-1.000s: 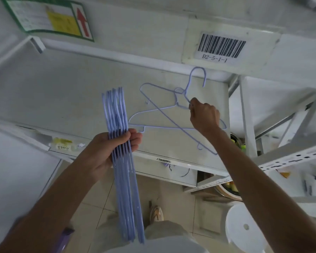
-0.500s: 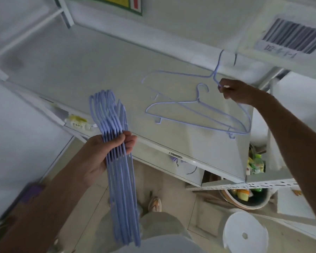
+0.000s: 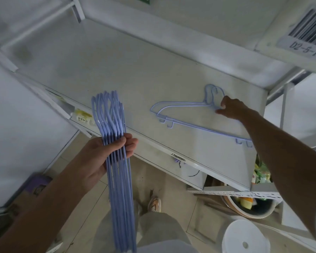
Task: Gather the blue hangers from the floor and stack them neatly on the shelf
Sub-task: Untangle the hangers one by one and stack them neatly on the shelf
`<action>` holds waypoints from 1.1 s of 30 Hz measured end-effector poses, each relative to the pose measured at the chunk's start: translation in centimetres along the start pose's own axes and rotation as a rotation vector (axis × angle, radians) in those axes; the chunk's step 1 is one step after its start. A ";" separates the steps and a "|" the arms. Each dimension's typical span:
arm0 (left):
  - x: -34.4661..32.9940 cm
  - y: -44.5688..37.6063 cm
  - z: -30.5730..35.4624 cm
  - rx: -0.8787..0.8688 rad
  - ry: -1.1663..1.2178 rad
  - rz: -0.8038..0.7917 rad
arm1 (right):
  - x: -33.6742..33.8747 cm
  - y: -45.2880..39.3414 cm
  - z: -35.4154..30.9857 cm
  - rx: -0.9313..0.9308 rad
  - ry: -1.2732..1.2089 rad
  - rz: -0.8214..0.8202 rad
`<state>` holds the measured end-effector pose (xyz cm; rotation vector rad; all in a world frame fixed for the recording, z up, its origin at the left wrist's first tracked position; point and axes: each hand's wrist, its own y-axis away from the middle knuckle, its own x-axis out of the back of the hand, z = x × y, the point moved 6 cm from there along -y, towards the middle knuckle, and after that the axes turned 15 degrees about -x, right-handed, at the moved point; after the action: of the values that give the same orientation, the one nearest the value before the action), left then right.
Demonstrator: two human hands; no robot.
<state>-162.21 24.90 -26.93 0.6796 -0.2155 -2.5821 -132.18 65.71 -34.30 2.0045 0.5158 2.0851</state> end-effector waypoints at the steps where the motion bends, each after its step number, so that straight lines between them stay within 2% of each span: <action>1: 0.0 0.0 -0.1 0.001 0.012 -0.003 | -0.4 0.1 -0.2 0.008 0.008 0.029; 6: -0.8 -0.1 -0.2 -0.003 0.006 0.007 | -0.7 0.9 -1.5 0.056 0.177 0.234; 8: -1.5 -0.2 -0.1 0.001 -0.010 0.003 | -0.6 1.4 -2.3 0.060 0.237 0.201; 10: -2.0 -0.4 0.0 0.008 -0.013 0.001 | -0.6 2.1 -2.5 0.058 0.199 0.070; 12: -2.4 -0.5 0.2 0.013 -0.002 0.006 | -0.6 2.9 -2.2 0.072 -0.002 -0.090; 16: -3.6 -0.9 0.4 0.025 0.004 -0.007 | -1.8 5.8 -1.9 -0.002 -0.590 -0.320; 18: -4.1 -0.9 0.3 0.032 0.008 -0.012 | -2.6 7.7 -2.2 -0.037 -0.746 -0.417; 21: -4.8 -0.9 0.2 0.049 -0.017 -0.040 | -3.6 11.3 -3.4 -0.144 -1.052 -0.709; 24: -5.3 -1.1 0.3 0.053 -0.028 -0.046 | -2.6 15.6 -4.7 -0.065 -1.306 -0.873; 27: -5.6 -1.3 0.6 0.018 0.010 -0.005 | -0.5 19.6 -5.6 0.105 -1.463 -0.820; 30: -5.9 -1.4 1.1 -0.019 0.055 0.014 | 0.5 22.2 -5.8 0.151 -1.602 -0.720; 33: -6.2 -1.7 1.4 -0.027 0.074 0.020 | 1.3 24.0 -6.3 0.200 -1.596 -0.614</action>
<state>-158.77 29.37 -23.52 0.7578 -0.1629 -2.5308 -136.24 43.53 -23.97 2.3664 0.7570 -0.1578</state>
